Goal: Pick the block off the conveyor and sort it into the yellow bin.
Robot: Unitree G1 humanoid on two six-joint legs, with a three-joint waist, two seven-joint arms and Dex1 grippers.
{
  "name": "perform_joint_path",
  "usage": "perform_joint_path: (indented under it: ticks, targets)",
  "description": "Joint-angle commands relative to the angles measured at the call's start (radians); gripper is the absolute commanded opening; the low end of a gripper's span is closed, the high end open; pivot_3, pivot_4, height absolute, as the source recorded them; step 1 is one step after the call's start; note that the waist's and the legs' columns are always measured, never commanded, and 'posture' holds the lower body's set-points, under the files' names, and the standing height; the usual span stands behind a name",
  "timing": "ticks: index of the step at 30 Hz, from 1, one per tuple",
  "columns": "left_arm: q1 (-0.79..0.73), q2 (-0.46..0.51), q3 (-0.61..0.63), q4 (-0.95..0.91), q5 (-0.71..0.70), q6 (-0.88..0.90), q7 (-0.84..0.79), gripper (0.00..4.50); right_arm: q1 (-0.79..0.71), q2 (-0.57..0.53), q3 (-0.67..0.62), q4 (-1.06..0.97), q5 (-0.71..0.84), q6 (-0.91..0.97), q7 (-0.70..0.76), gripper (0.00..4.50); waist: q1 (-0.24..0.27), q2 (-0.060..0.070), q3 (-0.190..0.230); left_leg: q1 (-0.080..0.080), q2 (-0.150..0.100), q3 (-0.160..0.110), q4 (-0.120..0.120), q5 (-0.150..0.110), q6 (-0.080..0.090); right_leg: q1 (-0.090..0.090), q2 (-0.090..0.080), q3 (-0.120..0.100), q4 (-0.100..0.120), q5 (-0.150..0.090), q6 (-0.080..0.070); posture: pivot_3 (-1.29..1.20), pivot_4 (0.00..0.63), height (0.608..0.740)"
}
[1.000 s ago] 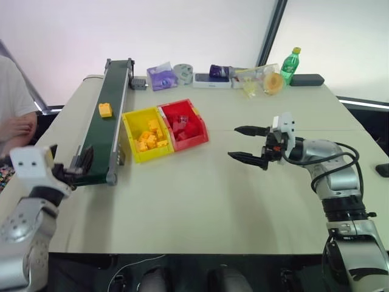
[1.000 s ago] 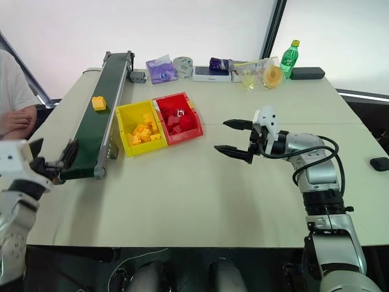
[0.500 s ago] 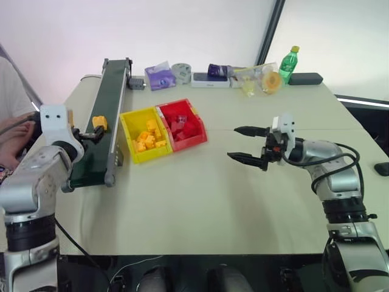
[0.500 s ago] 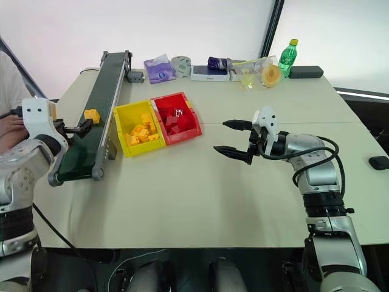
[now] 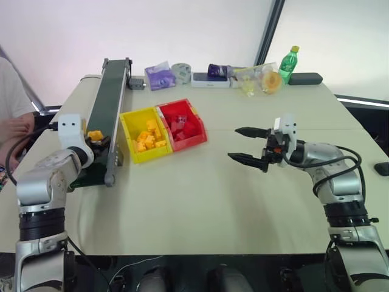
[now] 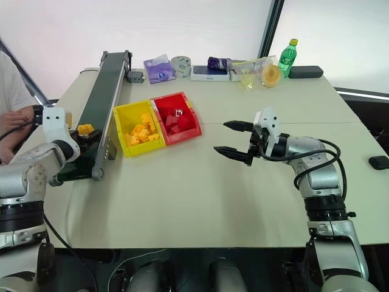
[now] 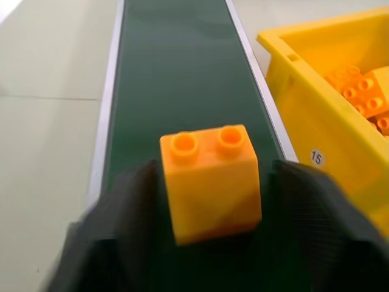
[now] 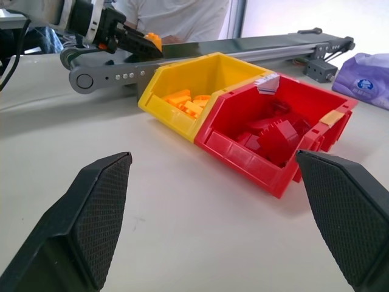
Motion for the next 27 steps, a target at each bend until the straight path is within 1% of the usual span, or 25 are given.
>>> perform_joint_path:
  ticks: [1, 3, 6, 10, 12, 15, 17, 20, 23, 25, 27]
  targets:
    - [-0.014, 0.018, 0.029, -0.042, 0.014, -0.014, 0.005, 1.28, -0.005, -0.013, -0.025, -0.039, 0.017, -0.007, -0.003, 4.50, 0.001, 0.000, 0.000, 0.000, 0.000, 0.000, 0.000, 0.000, 0.000, 0.000, 0.000, 0.000, 0.000, 0.000, 0.000, 0.00, 0.150, 0.740]
    - [-0.026, 0.014, 0.034, -0.047, 0.017, -0.023, 0.012, 1.32, -0.008, -0.012, -0.025, -0.035, 0.017, -0.010, -0.002, 4.50, 0.001, 0.000, 0.000, 0.000, 0.000, 0.000, 0.000, 0.000, 0.000, 0.000, 0.000, 0.000, 0.000, 0.000, 0.000, 0.00, 0.150, 0.740]
    - [-0.072, -0.007, 0.010, -0.069, 0.022, -0.092, -0.001, 1.32, -0.011, -0.011, -0.026, -0.029, 0.016, -0.013, -0.001, 4.50, 0.003, 0.000, 0.000, 0.000, 0.000, 0.000, 0.000, 0.000, 0.000, 0.000, 0.000, 0.000, 0.000, 0.000, 0.000, 0.00, 0.150, 0.740]
    - [-0.126, -0.029, -0.100, -0.061, 0.083, -0.149, -0.012, 1.32, -0.016, -0.009, -0.024, -0.023, 0.013, -0.017, -0.002, 4.50, 0.005, 0.000, 0.000, 0.000, -0.001, 0.000, 0.001, 0.000, 0.000, 0.001, 0.000, 0.000, 0.000, 0.000, 0.000, 0.00, 0.150, 0.740]
    - [-0.162, -0.062, -0.145, -0.008, 0.123, -0.194, 0.002, 1.32, -0.022, -0.007, -0.023, -0.019, 0.011, -0.019, -0.005, 4.50, 0.004, 0.000, 0.000, 0.000, -0.003, 0.000, 0.001, 0.000, 0.000, 0.001, 0.000, 0.000, 0.000, 0.000, 0.001, 0.00, 0.150, 0.740]
    - [-0.223, -0.146, -0.182, 0.097, 0.146, -0.262, 0.009, 1.32, -0.029, -0.003, -0.024, -0.013, 0.007, -0.028, -0.013, 4.50, 0.004, 0.000, 0.000, 0.000, -0.003, 0.000, 0.001, 0.000, 0.000, 0.001, 0.001, 0.000, 0.000, 0.000, 0.001, 0.00, 0.150, 0.740]
    - [-0.250, -0.179, -0.230, 0.176, 0.199, -0.316, 0.013, 1.32, -0.031, -0.002, -0.025, -0.012, 0.007, -0.030, -0.018, 4.50, 0.003, 0.000, 0.000, 0.000, -0.003, 0.000, 0.001, 0.000, 0.000, 0.001, 0.001, 0.000, 0.000, 0.000, 0.001, 0.00, 0.150, 0.740]
    - [-0.267, -0.212, -0.237, 0.246, 0.214, -0.369, 0.003, 1.32, -0.031, 0.000, -0.028, -0.030, 0.017, -0.019, -0.030, 4.50, -0.001, 0.000, 0.000, 0.000, -0.003, 0.001, 0.001, 0.000, 0.000, 0.000, 0.001, 0.000, 0.000, 0.000, 0.001, 0.00, 0.150, 0.740]
    - [-0.272, -0.234, -0.213, 0.288, 0.185, -0.382, -0.029, 1.32, -0.030, -0.003, -0.030, -0.037, 0.017, -0.021, -0.040, 4.50, -0.003, 0.000, 0.000, 0.000, -0.002, 0.001, 0.000, 0.000, 0.000, -0.001, 0.001, 0.000, 0.000, 0.000, 0.001, 0.00, 0.150, 0.740]
    - [-0.283, -0.249, -0.180, 0.320, 0.168, -0.397, -0.017, 2.38, -0.028, -0.007, -0.033, -0.041, 0.019, -0.021, -0.044, 4.50, 0.000, 0.000, 0.000, 0.000, -0.002, 0.001, 0.000, 0.000, 0.000, -0.001, 0.001, 0.000, 0.000, 0.000, 0.001, 0.00, 0.150, 0.740]
    - [-0.287, -0.238, -0.185, 0.329, 0.182, -0.422, -0.031, 3.22, -0.022, -0.012, -0.035, -0.048, 0.022, -0.019, -0.043, 4.50, 0.001, 0.000, 0.000, -0.001, -0.002, 0.001, 0.001, 0.000, 0.000, -0.001, 0.001, 0.000, 0.000, 0.000, 0.001, 0.00, 0.150, 0.740]
